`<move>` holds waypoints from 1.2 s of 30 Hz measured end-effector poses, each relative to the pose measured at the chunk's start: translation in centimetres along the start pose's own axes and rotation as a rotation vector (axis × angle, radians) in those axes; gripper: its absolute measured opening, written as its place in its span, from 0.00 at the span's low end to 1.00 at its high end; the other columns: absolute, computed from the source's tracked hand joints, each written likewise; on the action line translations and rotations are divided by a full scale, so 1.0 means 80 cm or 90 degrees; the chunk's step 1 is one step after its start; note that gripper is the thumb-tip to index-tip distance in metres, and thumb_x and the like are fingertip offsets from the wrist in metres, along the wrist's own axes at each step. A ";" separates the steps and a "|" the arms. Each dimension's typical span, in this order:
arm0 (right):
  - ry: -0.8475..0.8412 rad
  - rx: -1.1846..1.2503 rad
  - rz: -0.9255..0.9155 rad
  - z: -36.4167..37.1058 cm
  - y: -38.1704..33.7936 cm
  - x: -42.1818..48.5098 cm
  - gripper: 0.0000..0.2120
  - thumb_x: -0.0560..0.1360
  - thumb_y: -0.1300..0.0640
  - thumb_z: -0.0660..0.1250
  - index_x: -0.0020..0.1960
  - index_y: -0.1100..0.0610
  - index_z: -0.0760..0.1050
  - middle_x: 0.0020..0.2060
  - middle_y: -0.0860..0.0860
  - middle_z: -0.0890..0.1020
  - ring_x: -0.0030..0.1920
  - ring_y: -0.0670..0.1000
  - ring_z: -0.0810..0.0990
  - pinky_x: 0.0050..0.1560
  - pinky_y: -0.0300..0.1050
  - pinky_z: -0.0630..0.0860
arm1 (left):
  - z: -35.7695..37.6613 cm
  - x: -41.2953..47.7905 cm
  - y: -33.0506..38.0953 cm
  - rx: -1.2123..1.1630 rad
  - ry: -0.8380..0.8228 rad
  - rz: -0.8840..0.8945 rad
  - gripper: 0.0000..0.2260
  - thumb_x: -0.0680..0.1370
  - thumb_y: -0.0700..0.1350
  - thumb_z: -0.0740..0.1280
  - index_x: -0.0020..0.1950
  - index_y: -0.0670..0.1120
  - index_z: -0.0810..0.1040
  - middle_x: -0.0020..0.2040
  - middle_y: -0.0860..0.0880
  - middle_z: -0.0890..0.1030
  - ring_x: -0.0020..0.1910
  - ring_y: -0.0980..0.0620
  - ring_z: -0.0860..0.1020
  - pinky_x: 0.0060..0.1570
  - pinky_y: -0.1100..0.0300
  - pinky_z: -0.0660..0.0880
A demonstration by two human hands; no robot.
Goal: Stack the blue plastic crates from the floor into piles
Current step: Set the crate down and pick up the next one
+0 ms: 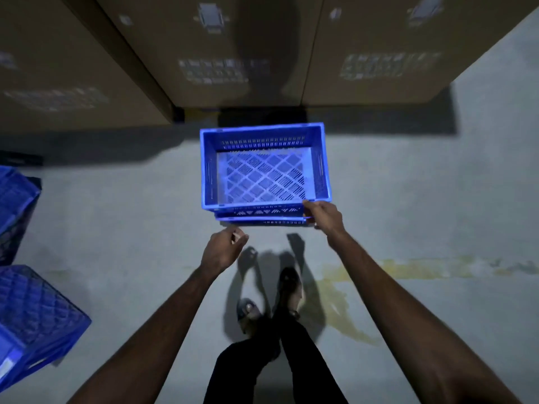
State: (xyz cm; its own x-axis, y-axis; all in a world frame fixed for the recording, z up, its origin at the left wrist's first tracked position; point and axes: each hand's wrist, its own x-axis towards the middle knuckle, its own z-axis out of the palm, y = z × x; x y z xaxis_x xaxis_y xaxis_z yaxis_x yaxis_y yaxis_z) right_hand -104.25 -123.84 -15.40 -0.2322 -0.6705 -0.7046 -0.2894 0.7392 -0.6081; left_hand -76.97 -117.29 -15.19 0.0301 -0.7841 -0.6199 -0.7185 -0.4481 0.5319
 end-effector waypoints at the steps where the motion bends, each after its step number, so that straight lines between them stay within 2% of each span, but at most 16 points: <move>1: 0.002 -0.068 -0.030 0.007 0.012 0.029 0.16 0.75 0.43 0.70 0.46 0.56 0.82 0.40 0.50 0.86 0.44 0.51 0.84 0.46 0.45 0.78 | 0.013 0.022 -0.009 0.009 0.002 0.016 0.23 0.73 0.68 0.63 0.50 0.50 0.80 0.44 0.52 0.84 0.45 0.49 0.82 0.51 0.51 0.78; 3: -0.013 -0.194 -0.078 0.023 0.031 0.081 0.14 0.74 0.42 0.70 0.47 0.54 0.80 0.36 0.47 0.83 0.46 0.51 0.83 0.52 0.47 0.77 | 0.035 0.067 -0.024 0.034 0.009 0.029 0.27 0.71 0.70 0.62 0.53 0.49 0.79 0.47 0.50 0.84 0.47 0.48 0.82 0.50 0.52 0.78; 4: -0.025 -0.236 -0.095 0.032 0.038 0.102 0.14 0.74 0.42 0.70 0.48 0.52 0.79 0.36 0.45 0.82 0.47 0.51 0.81 0.51 0.48 0.77 | 0.043 0.088 -0.029 0.040 0.018 0.025 0.25 0.72 0.68 0.64 0.54 0.48 0.78 0.48 0.50 0.84 0.48 0.47 0.82 0.49 0.52 0.77; 7: -0.042 -0.311 -0.151 0.060 0.058 0.153 0.15 0.71 0.39 0.70 0.49 0.49 0.75 0.45 0.48 0.82 0.50 0.53 0.80 0.48 0.50 0.76 | 0.065 0.151 -0.044 0.087 0.068 0.039 0.19 0.77 0.57 0.72 0.60 0.46 0.77 0.56 0.47 0.82 0.56 0.44 0.80 0.51 0.50 0.76; 10: -0.063 -0.433 -0.252 0.093 0.088 0.192 0.24 0.71 0.39 0.71 0.60 0.52 0.75 0.56 0.52 0.81 0.58 0.55 0.77 0.51 0.50 0.73 | 0.084 0.210 -0.067 0.261 0.123 0.120 0.26 0.74 0.58 0.74 0.67 0.46 0.74 0.61 0.44 0.79 0.61 0.40 0.77 0.56 0.44 0.75; 13: -0.041 -0.559 -0.425 0.116 0.121 0.224 0.31 0.71 0.41 0.72 0.68 0.57 0.73 0.62 0.56 0.79 0.63 0.60 0.76 0.59 0.53 0.73 | 0.100 0.256 -0.086 0.384 0.087 0.168 0.34 0.72 0.60 0.75 0.74 0.48 0.69 0.69 0.45 0.75 0.67 0.41 0.73 0.64 0.43 0.70; 15: -0.020 -0.616 -0.483 0.128 0.139 0.242 0.34 0.72 0.41 0.71 0.72 0.58 0.70 0.67 0.57 0.77 0.68 0.60 0.74 0.65 0.57 0.71 | 0.112 0.277 -0.098 0.446 0.058 0.192 0.38 0.73 0.60 0.73 0.78 0.48 0.65 0.75 0.45 0.70 0.73 0.42 0.68 0.70 0.43 0.64; 17: -0.010 -0.671 -0.493 0.137 0.150 0.258 0.36 0.75 0.42 0.69 0.77 0.57 0.64 0.74 0.57 0.70 0.74 0.59 0.68 0.72 0.59 0.66 | 0.125 0.291 -0.107 0.471 0.036 0.200 0.39 0.77 0.61 0.69 0.81 0.48 0.59 0.80 0.44 0.63 0.79 0.42 0.61 0.75 0.41 0.57; 19: -0.007 -0.715 -0.480 0.145 0.158 0.272 0.37 0.78 0.42 0.65 0.80 0.56 0.58 0.79 0.55 0.63 0.79 0.57 0.61 0.77 0.59 0.59 | 0.137 0.303 -0.114 0.470 0.028 0.193 0.36 0.81 0.61 0.63 0.84 0.49 0.52 0.84 0.45 0.55 0.82 0.43 0.53 0.79 0.41 0.51; 21: 0.007 -0.736 -0.473 0.153 0.163 0.281 0.35 0.81 0.42 0.62 0.81 0.55 0.55 0.80 0.53 0.60 0.80 0.56 0.58 0.78 0.59 0.56 | 0.151 0.308 -0.119 0.462 0.048 0.193 0.32 0.85 0.58 0.57 0.84 0.49 0.49 0.84 0.46 0.51 0.83 0.43 0.50 0.79 0.41 0.48; 26: 0.096 -0.751 -0.512 0.165 0.178 0.293 0.27 0.83 0.48 0.59 0.79 0.56 0.61 0.77 0.54 0.67 0.77 0.58 0.65 0.74 0.60 0.63 | 0.166 0.310 -0.136 0.453 0.157 0.239 0.25 0.86 0.46 0.54 0.83 0.48 0.56 0.82 0.43 0.59 0.81 0.39 0.56 0.77 0.39 0.55; 29: 0.111 -0.775 -0.527 0.165 0.183 0.301 0.24 0.82 0.53 0.62 0.76 0.56 0.64 0.75 0.54 0.69 0.75 0.59 0.67 0.71 0.60 0.66 | 0.159 0.312 -0.139 0.478 0.145 0.250 0.30 0.80 0.35 0.58 0.82 0.46 0.58 0.80 0.41 0.64 0.79 0.37 0.61 0.76 0.39 0.59; 33: 0.126 -0.789 -0.548 0.164 0.189 0.304 0.18 0.81 0.58 0.65 0.69 0.56 0.68 0.72 0.54 0.73 0.72 0.60 0.71 0.69 0.60 0.68 | 0.157 0.311 -0.140 0.515 0.149 0.258 0.30 0.77 0.36 0.54 0.81 0.45 0.60 0.76 0.40 0.69 0.75 0.36 0.67 0.72 0.40 0.64; 36: 0.131 -0.796 -0.552 0.163 0.195 0.293 0.18 0.79 0.60 0.67 0.67 0.57 0.69 0.72 0.54 0.73 0.72 0.61 0.71 0.68 0.61 0.69 | 0.166 0.303 -0.147 0.515 0.168 0.266 0.29 0.79 0.36 0.53 0.81 0.44 0.62 0.75 0.38 0.71 0.73 0.35 0.69 0.70 0.39 0.66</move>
State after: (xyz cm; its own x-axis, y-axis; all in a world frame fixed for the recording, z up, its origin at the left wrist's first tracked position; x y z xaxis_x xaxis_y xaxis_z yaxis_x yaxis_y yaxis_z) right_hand -102.11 -127.20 -46.13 0.3248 -0.9282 -0.1817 -0.9453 -0.3246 -0.0316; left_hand -77.01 -125.31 -44.14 -0.2524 -0.9303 -0.2661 -0.9676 0.2457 0.0588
